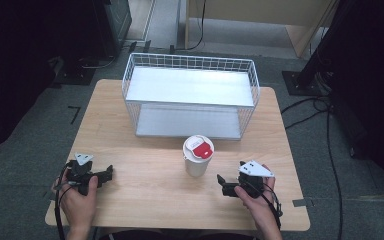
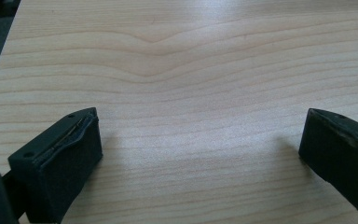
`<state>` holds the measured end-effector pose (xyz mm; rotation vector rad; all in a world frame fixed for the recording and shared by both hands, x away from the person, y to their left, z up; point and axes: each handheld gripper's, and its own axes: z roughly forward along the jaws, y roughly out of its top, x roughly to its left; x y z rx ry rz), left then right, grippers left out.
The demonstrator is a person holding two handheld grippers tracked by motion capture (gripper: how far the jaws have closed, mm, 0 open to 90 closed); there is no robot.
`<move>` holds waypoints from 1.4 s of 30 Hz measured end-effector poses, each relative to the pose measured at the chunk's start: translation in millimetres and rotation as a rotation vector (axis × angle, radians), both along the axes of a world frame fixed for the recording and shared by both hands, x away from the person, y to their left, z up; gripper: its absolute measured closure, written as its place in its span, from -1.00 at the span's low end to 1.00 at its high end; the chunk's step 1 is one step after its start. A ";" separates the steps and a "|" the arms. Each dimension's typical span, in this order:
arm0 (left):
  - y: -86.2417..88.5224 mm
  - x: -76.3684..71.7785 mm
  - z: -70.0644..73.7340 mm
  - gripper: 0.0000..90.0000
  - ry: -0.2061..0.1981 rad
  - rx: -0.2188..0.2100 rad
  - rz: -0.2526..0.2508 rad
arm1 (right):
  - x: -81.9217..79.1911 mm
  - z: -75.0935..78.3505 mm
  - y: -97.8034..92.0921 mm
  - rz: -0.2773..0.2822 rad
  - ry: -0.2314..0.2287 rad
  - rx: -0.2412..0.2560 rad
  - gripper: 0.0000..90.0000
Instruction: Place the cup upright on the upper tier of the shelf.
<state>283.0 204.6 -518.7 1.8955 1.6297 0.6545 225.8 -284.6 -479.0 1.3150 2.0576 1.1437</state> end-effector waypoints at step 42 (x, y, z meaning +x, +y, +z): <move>0.0 0.0 0.0 -1.00 0.000 0.000 0.000 | 29.8 -0.8 76.3 0.049 -0.081 0.138 -0.88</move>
